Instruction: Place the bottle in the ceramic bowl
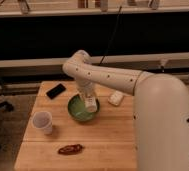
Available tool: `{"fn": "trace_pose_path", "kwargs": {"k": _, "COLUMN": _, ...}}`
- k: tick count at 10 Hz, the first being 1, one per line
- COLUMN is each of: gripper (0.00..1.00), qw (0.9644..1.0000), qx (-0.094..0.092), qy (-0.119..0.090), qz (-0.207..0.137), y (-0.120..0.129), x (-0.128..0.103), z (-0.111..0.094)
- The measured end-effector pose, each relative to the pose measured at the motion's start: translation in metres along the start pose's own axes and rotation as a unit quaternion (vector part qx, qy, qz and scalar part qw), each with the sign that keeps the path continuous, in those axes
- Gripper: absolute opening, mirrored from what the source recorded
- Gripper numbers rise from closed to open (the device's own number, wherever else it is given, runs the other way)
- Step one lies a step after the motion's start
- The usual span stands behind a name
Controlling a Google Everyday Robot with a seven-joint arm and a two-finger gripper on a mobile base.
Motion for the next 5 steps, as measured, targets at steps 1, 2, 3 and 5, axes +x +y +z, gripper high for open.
{"fn": "trace_pose_path", "kwargs": {"k": 1, "gripper": 0.8, "qw": 1.0, "qx": -0.001, "qy": -0.001, "qz": -0.004, "y": 0.0006, "x": -0.0002, "z": -0.0007}}
{"fn": "trace_pose_path", "kwargs": {"k": 2, "gripper": 0.8, "qw": 1.0, "qx": -0.001, "qy": -0.002, "qz": -0.007, "y": 0.0004, "x": -0.0002, "z": -0.0014}}
{"fn": "trace_pose_path", "kwargs": {"k": 3, "gripper": 0.8, "qw": 0.9999, "qx": -0.001, "qy": -0.003, "qz": -0.013, "y": -0.001, "x": -0.0006, "z": -0.0021}}
{"fn": "trace_pose_path", "kwargs": {"k": 5, "gripper": 0.8, "qw": 0.9998, "qx": 0.001, "qy": -0.005, "qz": -0.021, "y": -0.004, "x": -0.0003, "z": -0.004}}
